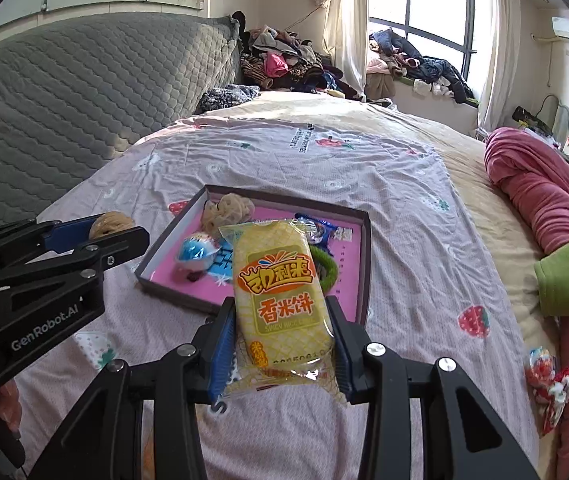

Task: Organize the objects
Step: 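Lift the bun and yellow cake pack and carry both over the tray, then lower the bun and cake pack into the tray and open both tools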

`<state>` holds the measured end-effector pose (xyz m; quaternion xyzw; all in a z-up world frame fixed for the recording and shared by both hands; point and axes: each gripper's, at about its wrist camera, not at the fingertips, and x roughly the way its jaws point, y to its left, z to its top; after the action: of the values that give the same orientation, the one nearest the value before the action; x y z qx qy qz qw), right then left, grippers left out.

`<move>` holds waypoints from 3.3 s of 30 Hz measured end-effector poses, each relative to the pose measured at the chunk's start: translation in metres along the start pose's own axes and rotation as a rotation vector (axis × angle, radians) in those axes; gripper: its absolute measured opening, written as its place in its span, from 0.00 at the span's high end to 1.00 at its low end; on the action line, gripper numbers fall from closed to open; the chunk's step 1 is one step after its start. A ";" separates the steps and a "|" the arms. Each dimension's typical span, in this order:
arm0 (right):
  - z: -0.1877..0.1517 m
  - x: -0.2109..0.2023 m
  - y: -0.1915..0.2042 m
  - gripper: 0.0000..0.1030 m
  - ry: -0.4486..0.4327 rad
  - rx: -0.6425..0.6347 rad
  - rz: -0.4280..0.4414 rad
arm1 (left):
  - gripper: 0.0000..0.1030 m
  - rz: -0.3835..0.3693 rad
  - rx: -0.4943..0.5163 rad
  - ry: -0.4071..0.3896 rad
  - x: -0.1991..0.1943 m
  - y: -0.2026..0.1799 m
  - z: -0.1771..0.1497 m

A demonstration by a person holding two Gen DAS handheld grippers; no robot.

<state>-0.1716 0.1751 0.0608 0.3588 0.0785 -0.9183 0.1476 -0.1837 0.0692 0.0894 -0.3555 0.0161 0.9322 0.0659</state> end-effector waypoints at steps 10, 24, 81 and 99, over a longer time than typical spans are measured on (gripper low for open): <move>0.015 0.045 -0.031 0.59 0.022 0.031 -0.010 | 0.66 -0.009 0.001 0.037 0.064 -0.006 0.014; 0.018 0.130 -0.062 0.59 0.076 0.082 -0.026 | 0.66 -0.010 -0.003 0.096 0.153 -0.012 0.013; 0.011 0.185 -0.078 0.58 0.146 0.091 -0.086 | 0.32 0.082 0.118 0.166 0.213 -0.044 -0.004; 0.019 0.167 -0.081 0.34 0.119 0.104 -0.097 | 0.23 0.025 0.069 0.225 0.207 -0.030 -0.003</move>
<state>-0.3272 0.2110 -0.0364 0.4159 0.0566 -0.9042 0.0790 -0.3308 0.1214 -0.0499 -0.4551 0.0599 0.8861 0.0642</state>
